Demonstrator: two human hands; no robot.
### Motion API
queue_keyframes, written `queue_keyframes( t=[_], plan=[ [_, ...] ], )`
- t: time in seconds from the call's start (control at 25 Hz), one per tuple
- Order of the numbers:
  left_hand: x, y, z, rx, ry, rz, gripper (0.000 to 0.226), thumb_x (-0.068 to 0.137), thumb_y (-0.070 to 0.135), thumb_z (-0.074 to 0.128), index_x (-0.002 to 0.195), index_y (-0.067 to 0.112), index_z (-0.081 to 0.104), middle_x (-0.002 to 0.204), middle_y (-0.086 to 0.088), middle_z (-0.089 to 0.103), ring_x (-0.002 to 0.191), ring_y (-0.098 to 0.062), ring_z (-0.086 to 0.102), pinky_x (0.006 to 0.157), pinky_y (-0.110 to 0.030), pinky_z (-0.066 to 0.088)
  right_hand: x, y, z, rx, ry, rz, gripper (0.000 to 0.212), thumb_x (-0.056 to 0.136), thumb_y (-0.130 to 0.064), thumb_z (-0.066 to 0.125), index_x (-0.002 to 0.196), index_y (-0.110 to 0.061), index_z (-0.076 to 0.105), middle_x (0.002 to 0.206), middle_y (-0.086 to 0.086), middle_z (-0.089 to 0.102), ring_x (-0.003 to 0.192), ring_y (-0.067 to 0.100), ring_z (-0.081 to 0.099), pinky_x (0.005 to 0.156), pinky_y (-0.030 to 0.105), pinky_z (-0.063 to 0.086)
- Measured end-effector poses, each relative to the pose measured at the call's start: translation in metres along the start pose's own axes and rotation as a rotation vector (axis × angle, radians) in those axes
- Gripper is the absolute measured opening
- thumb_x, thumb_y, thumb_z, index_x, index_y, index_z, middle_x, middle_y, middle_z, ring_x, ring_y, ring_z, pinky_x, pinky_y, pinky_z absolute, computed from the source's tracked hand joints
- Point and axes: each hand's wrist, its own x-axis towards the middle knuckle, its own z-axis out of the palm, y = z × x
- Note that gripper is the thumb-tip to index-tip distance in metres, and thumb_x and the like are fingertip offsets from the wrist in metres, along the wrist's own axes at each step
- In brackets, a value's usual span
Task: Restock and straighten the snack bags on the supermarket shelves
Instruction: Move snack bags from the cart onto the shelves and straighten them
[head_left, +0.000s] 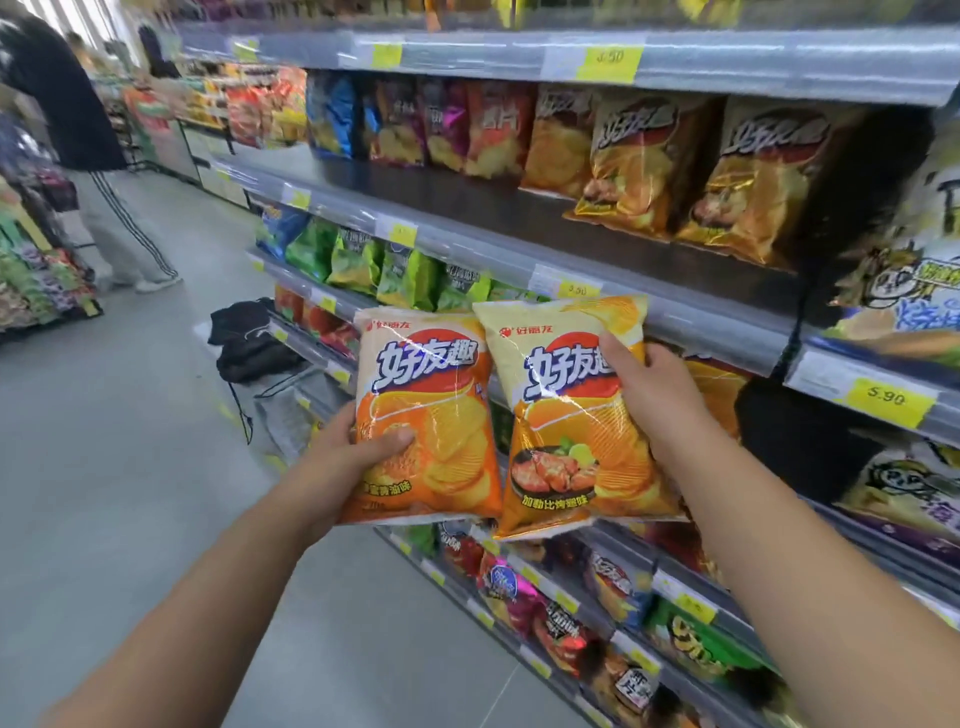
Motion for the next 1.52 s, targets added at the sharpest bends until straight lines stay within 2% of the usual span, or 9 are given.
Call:
queue_keyframes(
  t=[0.16, 0.36, 0.64, 0.8, 0.92, 1.04, 1.2, 1.4, 1.52],
  plan=[
    [0.044, 0.050, -0.016, 0.010, -0.065, 0.070, 0.105, 0.021, 0.051, 0.096, 0.116, 0.028, 0.059, 0.105, -0.006, 0.075, 0.089, -0.030, 0.074, 0.063, -0.037, 0.060, 0.028, -0.045, 0.016, 0.056, 0.035, -0.017, 0.070, 0.074, -0.076, 0.057, 0.120, -0.023, 0.054, 0.107, 0.000, 0.069, 0.091, 0.023, 0.069, 0.082, 0.045, 0.058],
    [0.099, 0.085, -0.012, 0.007, -0.132, 0.088, 0.097, 0.036, 0.045, 0.096, 0.123, 0.025, 0.058, 0.108, -0.008, 0.074, 0.093, -0.033, 0.073, 0.068, -0.044, 0.061, 0.062, -0.086, 0.003, 0.039, 0.132, -0.059, 0.061, 0.081, -0.068, 0.058, 0.119, -0.020, 0.058, 0.102, 0.000, 0.071, 0.087, 0.022, 0.070, 0.080, 0.042, 0.058],
    [0.160, 0.131, 0.031, 0.037, -0.216, 0.150, 0.107, 0.025, 0.052, 0.096, 0.121, 0.022, 0.060, 0.109, -0.011, 0.074, 0.092, -0.033, 0.073, 0.066, -0.039, 0.060, 0.113, -0.125, -0.046, 0.194, 0.217, -0.067, 0.061, 0.082, -0.057, 0.066, 0.126, -0.017, 0.053, 0.102, 0.005, 0.071, 0.083, 0.024, 0.071, 0.073, 0.038, 0.059],
    [0.190, 0.152, 0.058, 0.045, -0.237, 0.210, 0.103, 0.023, 0.049, 0.097, 0.117, 0.021, 0.064, 0.105, -0.011, 0.075, 0.086, -0.032, 0.074, 0.063, -0.039, 0.060, 0.137, -0.134, -0.069, 0.169, 0.340, -0.137, 0.088, 0.068, -0.073, 0.066, 0.139, -0.026, 0.048, 0.133, 0.004, 0.059, 0.114, 0.030, 0.060, 0.099, 0.040, 0.046],
    [0.212, 0.160, 0.080, 0.054, -0.276, 0.236, 0.090, 0.035, 0.044, 0.096, 0.116, 0.019, 0.064, 0.105, -0.013, 0.074, 0.084, -0.031, 0.074, 0.062, -0.039, 0.060, 0.146, -0.130, -0.085, 0.064, 0.423, -0.197, 0.069, 0.085, -0.060, 0.059, 0.142, -0.022, 0.046, 0.143, 0.004, 0.050, 0.127, 0.030, 0.050, 0.099, 0.031, 0.040],
    [0.231, 0.165, 0.096, 0.072, -0.297, 0.230, 0.074, 0.046, 0.035, 0.091, 0.113, 0.016, 0.065, 0.104, -0.016, 0.074, 0.078, -0.028, 0.074, 0.058, -0.039, 0.060, 0.153, -0.121, -0.094, 0.081, 0.475, -0.217, 0.063, 0.088, -0.054, 0.059, 0.140, -0.019, 0.048, 0.142, 0.007, 0.052, 0.126, 0.030, 0.050, 0.105, 0.038, 0.041],
    [0.258, 0.179, 0.112, 0.111, -0.339, 0.189, 0.067, 0.048, 0.029, 0.085, 0.109, 0.012, 0.065, 0.090, -0.016, 0.075, 0.065, -0.025, 0.073, 0.051, -0.037, 0.058, 0.155, -0.110, -0.098, 0.127, 0.605, -0.236, 0.057, 0.090, -0.050, 0.059, 0.136, -0.016, 0.052, 0.135, 0.006, 0.056, 0.122, 0.026, 0.053, 0.089, 0.023, 0.037],
    [0.280, 0.187, 0.124, 0.183, -0.398, 0.129, 0.088, 0.019, 0.040, 0.093, 0.099, 0.011, 0.070, 0.080, -0.013, 0.076, 0.058, -0.026, 0.072, 0.050, -0.039, 0.058, 0.158, -0.097, -0.095, 0.069, 0.714, -0.194, 0.062, 0.091, -0.055, 0.053, 0.133, -0.009, 0.052, 0.130, 0.009, 0.058, 0.117, 0.027, 0.055, 0.082, 0.024, 0.035],
    [0.287, 0.190, 0.124, 0.173, -0.425, 0.130, 0.088, 0.028, 0.038, 0.095, 0.108, 0.013, 0.070, 0.080, -0.010, 0.076, 0.060, -0.027, 0.072, 0.054, -0.045, 0.059, 0.161, -0.099, -0.096, 0.060, 0.768, -0.200, 0.062, 0.091, -0.055, 0.054, 0.131, -0.008, 0.054, 0.122, 0.007, 0.060, 0.113, 0.024, 0.056, 0.081, 0.023, 0.035]
  ],
)
